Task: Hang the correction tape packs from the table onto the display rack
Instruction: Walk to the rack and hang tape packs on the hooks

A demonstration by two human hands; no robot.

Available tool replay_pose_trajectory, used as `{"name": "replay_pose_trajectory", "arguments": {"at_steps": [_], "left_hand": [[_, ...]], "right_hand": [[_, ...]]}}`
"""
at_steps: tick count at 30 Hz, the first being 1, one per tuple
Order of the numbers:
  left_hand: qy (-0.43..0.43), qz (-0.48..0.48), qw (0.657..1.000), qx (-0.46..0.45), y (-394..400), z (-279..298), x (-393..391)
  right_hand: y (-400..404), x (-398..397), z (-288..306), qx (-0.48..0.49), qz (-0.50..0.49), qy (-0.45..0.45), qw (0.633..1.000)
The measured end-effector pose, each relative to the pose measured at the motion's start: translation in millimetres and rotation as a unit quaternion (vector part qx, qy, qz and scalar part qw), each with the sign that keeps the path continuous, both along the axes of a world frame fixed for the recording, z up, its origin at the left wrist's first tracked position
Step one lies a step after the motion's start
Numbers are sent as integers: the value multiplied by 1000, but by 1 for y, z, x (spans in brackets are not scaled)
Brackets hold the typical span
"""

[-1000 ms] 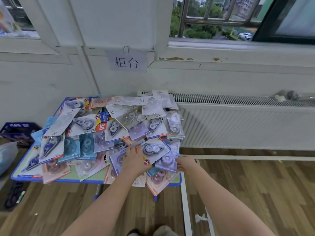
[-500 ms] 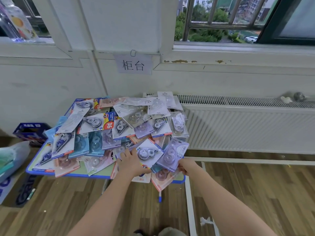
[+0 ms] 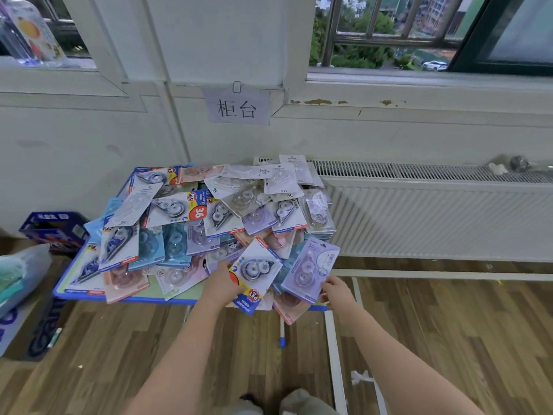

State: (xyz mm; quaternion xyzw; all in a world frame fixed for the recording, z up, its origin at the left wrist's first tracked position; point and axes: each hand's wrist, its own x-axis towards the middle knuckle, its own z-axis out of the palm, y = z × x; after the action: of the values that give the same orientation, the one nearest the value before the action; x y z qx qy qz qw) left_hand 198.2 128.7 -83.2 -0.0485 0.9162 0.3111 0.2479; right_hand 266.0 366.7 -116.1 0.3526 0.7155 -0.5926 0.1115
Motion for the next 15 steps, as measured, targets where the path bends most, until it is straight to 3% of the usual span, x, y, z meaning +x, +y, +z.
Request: {"name": "replay_pose_trajectory", "arguments": {"at_steps": [4,9,15], "left_hand": [[-15,66,993,94,-12,4,1],[28,174,958,226,-19,24,-1],[115,199,933,276,-18,74,-13]], "right_hand": [[-8,9,-7,6,-17,11,1000],[-12,11,1,25,1,84,996],[-22,-14,47,4,71,158,985]]}}
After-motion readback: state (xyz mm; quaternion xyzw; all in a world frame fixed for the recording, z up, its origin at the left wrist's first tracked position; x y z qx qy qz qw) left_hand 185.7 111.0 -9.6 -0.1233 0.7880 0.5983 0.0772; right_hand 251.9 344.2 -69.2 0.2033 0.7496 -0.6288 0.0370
